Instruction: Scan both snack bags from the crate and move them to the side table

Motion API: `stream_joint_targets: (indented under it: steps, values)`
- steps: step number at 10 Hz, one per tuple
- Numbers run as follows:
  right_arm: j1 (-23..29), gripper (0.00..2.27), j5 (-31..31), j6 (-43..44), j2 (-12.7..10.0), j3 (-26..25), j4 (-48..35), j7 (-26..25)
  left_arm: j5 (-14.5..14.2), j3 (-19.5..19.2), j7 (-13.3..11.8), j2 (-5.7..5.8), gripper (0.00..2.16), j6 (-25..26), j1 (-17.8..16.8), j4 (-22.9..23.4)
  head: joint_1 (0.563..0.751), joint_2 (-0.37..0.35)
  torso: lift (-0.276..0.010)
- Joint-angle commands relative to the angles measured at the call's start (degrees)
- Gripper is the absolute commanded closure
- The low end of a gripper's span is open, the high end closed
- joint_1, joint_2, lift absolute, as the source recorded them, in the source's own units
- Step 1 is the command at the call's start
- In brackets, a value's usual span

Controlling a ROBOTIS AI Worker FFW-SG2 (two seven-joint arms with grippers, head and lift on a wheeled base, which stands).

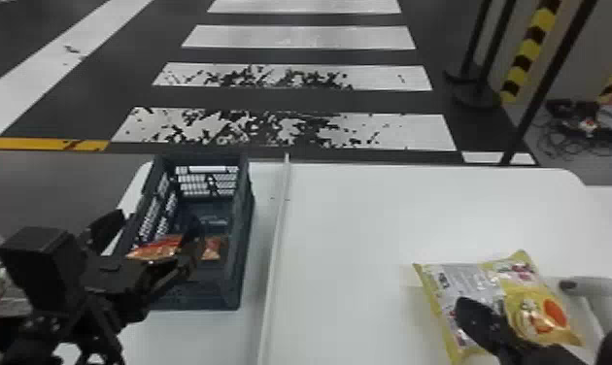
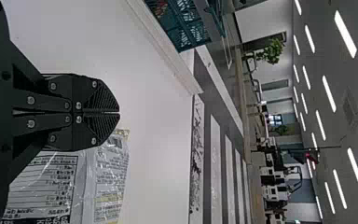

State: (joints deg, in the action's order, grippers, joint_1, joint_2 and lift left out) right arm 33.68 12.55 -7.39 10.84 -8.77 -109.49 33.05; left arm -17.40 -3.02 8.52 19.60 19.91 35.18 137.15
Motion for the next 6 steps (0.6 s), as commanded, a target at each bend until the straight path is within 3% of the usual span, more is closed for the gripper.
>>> stream_joint_targets:
  steps: [1,2,4,6]
  values:
    - [1.6,2.24,0.5,2.5,0.0,0.1,-0.4,0.0,-0.2,0.1,0.0,0.35,0.0,-0.3,-0.6,-0.6,0.695,0.046,-0.095]
    - [1.0,2.24,1.1,1.6,0.0,0.4,-1.6,-0.1,-0.3,0.3,0.0,0.53,0.0,-0.3,-0.8,-0.8,0.695,0.047,-0.095]
    - [-5.1,2.24,0.0,-4.7,-0.1,1.6,-1.1,-0.4,-0.1,1.3,0.0,0.62,0.0,-0.3,-1.1,-1.0,0.695,0.054,-0.095]
    - [-12.4,2.24,-1.7,-5.6,0.1,3.5,6.6,-0.3,-0.1,1.0,0.0,0.79,0.0,-1.0,-0.5,-0.7,0.695,0.056,-0.095]
